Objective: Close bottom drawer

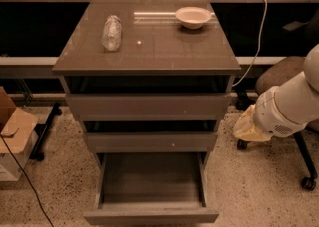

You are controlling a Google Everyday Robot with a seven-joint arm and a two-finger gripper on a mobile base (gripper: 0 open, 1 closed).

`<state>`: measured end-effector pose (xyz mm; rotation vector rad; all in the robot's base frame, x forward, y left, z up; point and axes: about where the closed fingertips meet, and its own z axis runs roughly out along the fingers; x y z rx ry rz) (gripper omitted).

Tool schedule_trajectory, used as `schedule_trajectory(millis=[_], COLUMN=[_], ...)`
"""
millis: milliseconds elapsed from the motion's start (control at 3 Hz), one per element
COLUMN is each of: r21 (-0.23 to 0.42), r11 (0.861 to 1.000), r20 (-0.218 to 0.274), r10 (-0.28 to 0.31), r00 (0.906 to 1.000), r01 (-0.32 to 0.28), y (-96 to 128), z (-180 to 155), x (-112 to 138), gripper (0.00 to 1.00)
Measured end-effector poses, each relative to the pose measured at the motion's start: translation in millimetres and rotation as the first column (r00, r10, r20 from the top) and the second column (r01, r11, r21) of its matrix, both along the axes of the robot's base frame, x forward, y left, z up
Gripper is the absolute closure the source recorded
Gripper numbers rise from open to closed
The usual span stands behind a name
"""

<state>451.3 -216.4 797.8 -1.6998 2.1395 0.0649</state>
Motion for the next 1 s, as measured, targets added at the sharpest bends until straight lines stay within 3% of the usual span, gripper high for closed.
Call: schedule_trajectory(millis=[333, 1000], r21=[-0.003, 0.025], r11=[1.0, 0.999], r20=[-0.002, -0.008], r10=[0.014, 0.026], r00=[0.9999, 0.9996], r01=[-0.014, -0.025], y=[4, 0], z=[-23, -101], x=[4, 10], gripper=[1.0, 1.0])
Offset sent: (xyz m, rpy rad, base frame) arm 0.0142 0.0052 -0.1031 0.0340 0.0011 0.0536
